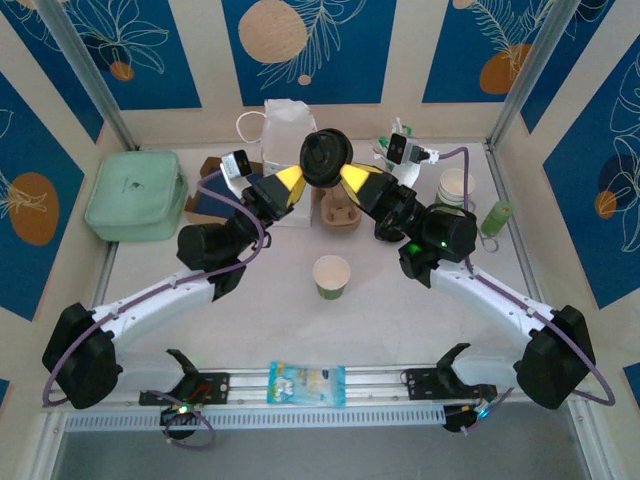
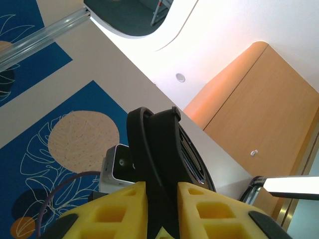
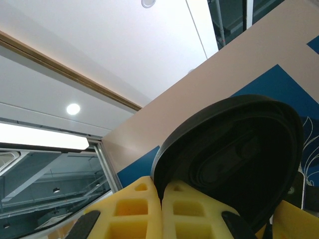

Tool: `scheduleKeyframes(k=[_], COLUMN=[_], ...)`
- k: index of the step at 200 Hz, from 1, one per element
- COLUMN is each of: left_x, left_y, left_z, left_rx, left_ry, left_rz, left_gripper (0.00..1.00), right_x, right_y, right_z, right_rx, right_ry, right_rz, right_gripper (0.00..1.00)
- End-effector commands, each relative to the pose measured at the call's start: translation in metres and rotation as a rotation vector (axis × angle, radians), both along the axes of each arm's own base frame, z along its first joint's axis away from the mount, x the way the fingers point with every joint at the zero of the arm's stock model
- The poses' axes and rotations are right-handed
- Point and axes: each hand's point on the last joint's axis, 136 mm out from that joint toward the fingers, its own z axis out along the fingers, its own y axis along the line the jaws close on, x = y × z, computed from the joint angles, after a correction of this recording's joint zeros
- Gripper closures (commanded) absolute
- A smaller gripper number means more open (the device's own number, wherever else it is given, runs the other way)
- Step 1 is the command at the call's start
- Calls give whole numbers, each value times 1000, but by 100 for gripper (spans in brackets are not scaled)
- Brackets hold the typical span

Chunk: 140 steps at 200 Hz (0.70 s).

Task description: Pack the takeout coffee

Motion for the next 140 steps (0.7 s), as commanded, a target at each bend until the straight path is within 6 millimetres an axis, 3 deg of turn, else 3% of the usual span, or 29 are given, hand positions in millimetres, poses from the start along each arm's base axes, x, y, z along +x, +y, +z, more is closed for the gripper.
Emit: scheduleKeyframes(k=[1, 76, 101, 140], left_x=[-31, -32, -33, -33], left_y=[21, 23, 22, 22], left_z=[38, 37, 36, 35], left_rx=[-102, -104, -99, -95], left_ry=[-130, -130, -130, -133], left_rz=[-18, -12, -16, -18], left_gripper=[79, 86, 70, 69], right_x=[28, 43, 45, 50], right_y=[14, 22, 23, 25], right_z=[-30, -51, -53, -57], right_rx=[-80, -138, -142, -146], right_ry=[128, 208, 212, 225], right_rz=[-25, -45, -41, -36], right_gripper=[100, 100, 100, 100])
